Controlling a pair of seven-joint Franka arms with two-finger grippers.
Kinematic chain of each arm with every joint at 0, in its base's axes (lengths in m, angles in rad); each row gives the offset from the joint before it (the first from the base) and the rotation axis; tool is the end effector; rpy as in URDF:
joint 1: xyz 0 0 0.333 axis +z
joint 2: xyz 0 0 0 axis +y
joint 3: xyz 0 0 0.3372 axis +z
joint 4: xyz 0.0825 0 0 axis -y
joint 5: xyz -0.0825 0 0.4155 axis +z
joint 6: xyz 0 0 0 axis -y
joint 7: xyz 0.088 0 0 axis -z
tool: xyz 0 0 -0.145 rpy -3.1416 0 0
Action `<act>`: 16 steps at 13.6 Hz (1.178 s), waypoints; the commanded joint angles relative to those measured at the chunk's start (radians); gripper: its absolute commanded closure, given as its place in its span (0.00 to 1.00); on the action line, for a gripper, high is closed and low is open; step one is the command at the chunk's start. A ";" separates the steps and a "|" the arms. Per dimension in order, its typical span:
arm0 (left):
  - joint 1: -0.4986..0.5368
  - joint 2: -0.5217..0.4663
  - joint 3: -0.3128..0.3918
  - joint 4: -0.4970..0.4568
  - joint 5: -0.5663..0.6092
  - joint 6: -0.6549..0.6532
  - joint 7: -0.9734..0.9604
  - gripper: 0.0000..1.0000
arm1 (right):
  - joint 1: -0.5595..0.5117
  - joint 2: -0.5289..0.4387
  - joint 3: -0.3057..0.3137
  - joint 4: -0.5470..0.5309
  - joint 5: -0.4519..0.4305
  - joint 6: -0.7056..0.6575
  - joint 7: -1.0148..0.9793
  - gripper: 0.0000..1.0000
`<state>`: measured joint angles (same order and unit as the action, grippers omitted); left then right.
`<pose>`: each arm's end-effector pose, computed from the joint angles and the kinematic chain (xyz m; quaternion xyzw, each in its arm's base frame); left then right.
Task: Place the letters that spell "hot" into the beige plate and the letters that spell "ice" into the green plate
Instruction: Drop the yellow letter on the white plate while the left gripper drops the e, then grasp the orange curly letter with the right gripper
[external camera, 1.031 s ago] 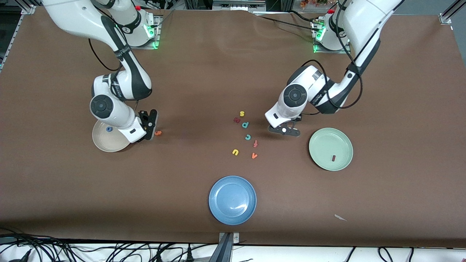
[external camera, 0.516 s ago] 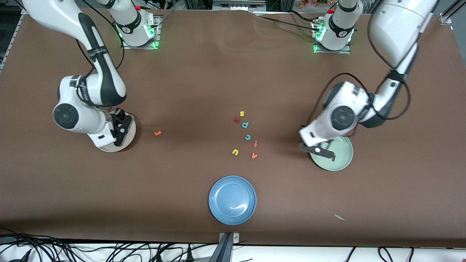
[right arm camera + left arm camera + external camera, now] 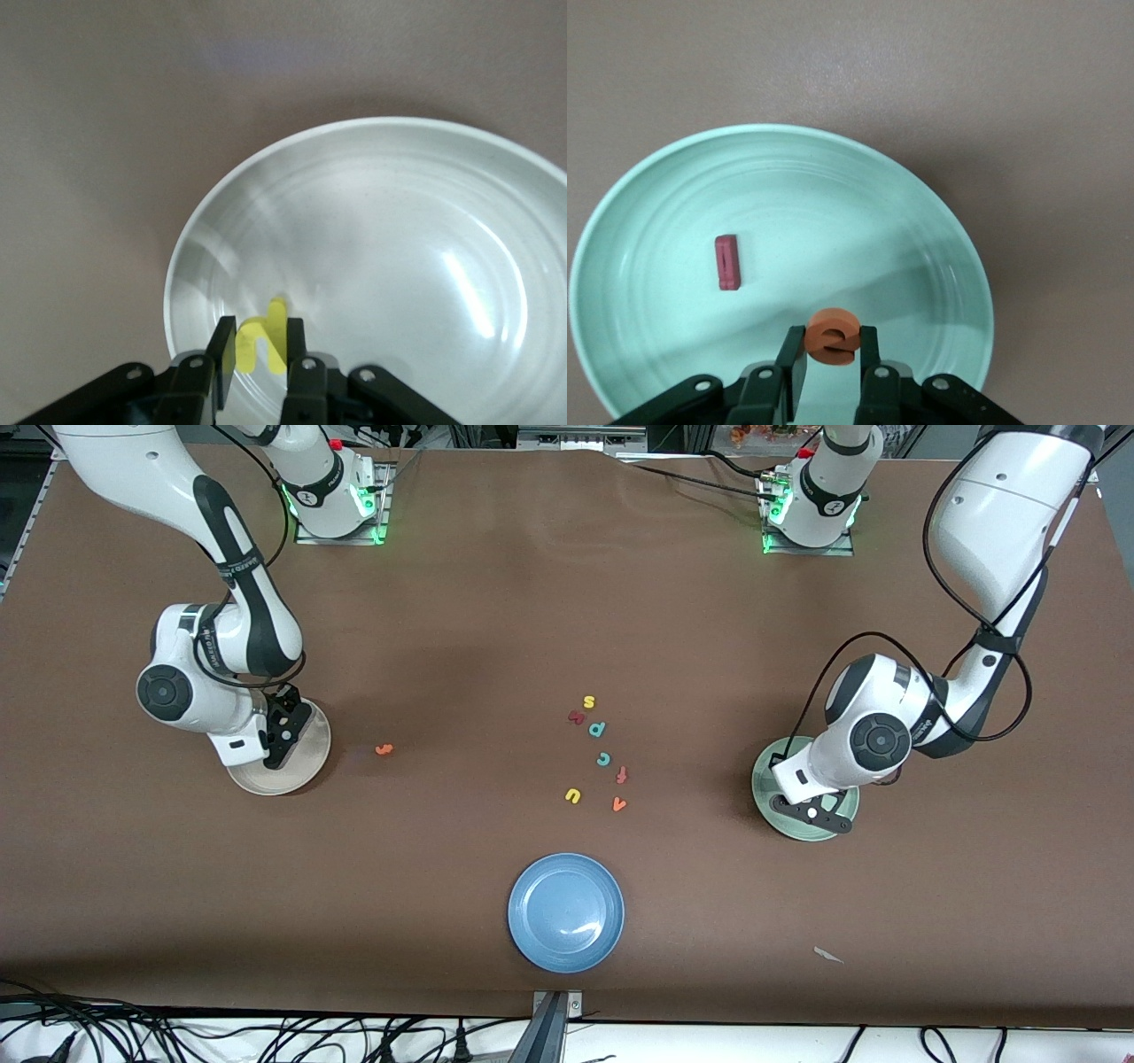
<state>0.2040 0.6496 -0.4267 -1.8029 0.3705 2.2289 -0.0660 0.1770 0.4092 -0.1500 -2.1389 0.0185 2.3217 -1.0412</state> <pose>0.6529 -0.1178 0.1547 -0.9822 0.1734 0.0699 0.0179 0.5645 0.0123 0.1528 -0.8574 -0.5021 0.1084 0.0325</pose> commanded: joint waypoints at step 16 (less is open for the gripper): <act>-0.024 -0.071 -0.030 0.027 0.025 -0.057 0.035 0.00 | 0.013 0.097 0.233 0.169 0.001 0.114 -0.334 0.11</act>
<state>0.2064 0.6208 -0.4517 -1.7762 0.3705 2.2131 -0.0282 0.2016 0.4764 0.0782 -1.9913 0.0176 2.4213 -1.2787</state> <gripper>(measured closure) 0.000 0.106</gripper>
